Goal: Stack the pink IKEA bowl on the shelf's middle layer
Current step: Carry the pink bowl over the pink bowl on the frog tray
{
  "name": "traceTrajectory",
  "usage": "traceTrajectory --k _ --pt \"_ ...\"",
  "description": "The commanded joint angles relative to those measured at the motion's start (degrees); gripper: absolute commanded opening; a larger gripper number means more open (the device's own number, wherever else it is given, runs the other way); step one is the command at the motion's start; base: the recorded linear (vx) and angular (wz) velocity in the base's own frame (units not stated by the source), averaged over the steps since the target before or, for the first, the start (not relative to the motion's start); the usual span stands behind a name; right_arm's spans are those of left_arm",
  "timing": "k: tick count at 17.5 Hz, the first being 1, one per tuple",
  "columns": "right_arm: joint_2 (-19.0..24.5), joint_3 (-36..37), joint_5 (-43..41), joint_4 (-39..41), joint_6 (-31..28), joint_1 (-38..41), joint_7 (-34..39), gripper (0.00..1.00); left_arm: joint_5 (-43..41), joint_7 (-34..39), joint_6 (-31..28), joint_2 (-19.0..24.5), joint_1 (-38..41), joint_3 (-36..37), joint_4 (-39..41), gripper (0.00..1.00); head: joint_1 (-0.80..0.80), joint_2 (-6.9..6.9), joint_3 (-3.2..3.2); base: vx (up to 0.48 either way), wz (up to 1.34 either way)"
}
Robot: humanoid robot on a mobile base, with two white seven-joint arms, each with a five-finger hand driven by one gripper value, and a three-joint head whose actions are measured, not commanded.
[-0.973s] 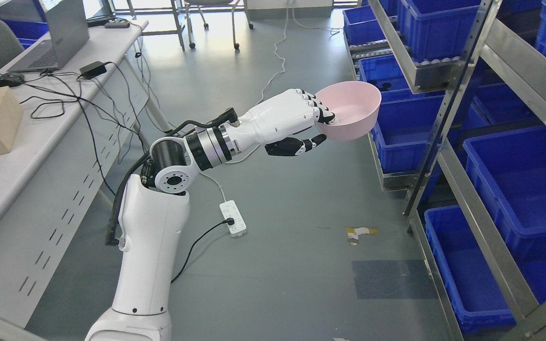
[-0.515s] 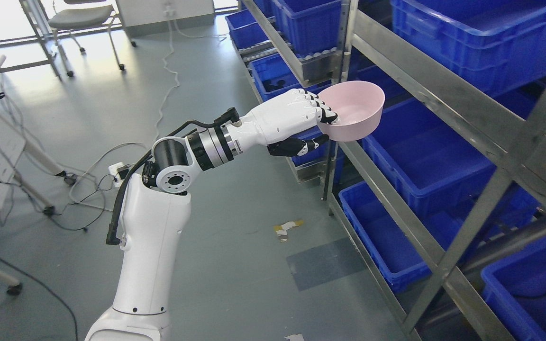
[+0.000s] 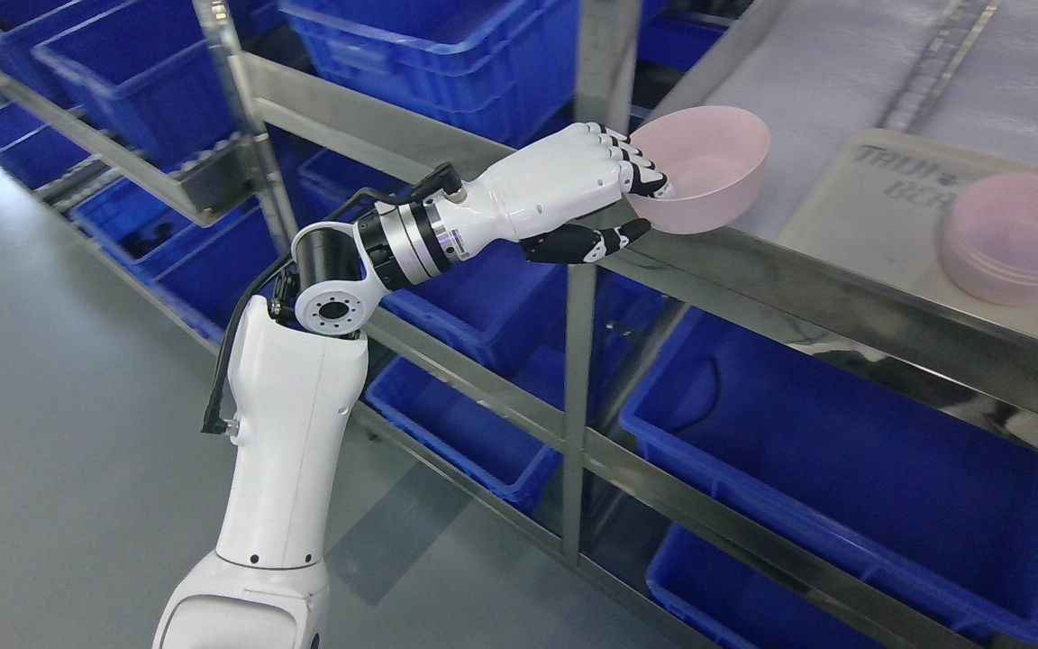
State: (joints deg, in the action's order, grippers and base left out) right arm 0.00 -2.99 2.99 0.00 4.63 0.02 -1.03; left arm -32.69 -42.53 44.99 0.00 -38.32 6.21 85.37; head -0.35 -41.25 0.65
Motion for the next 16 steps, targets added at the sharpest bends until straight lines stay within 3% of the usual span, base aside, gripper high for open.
traceTrajectory --k 1,4,10,16 --pt "-1.0 0.0 0.0 1.0 0.0 0.2 0.0 1.0 1.1 -0.9 0.0 1.0 -6.9 -1.2 -1.0 0.03 0.0 0.0 0.0 0.019 -1.22" --pt "-1.0 0.0 0.0 1.0 0.0 0.2 0.0 1.0 -3.7 -3.5 0.0 1.0 -12.4 -5.8 -4.8 0.03 0.0 0.0 0.0 0.034 -1.13" --pt "-1.0 0.0 0.0 1.0 0.0 0.2 0.0 1.0 -16.5 -7.1 0.0 1.0 -12.2 -6.6 -8.5 0.03 0.0 0.0 0.0 0.056 -0.79" --pt "-1.0 0.0 0.0 1.0 0.0 0.2 0.0 1.0 -17.1 -8.4 0.0 1.0 -12.2 -6.1 -8.5 0.03 0.0 0.0 0.0 0.037 -0.24"
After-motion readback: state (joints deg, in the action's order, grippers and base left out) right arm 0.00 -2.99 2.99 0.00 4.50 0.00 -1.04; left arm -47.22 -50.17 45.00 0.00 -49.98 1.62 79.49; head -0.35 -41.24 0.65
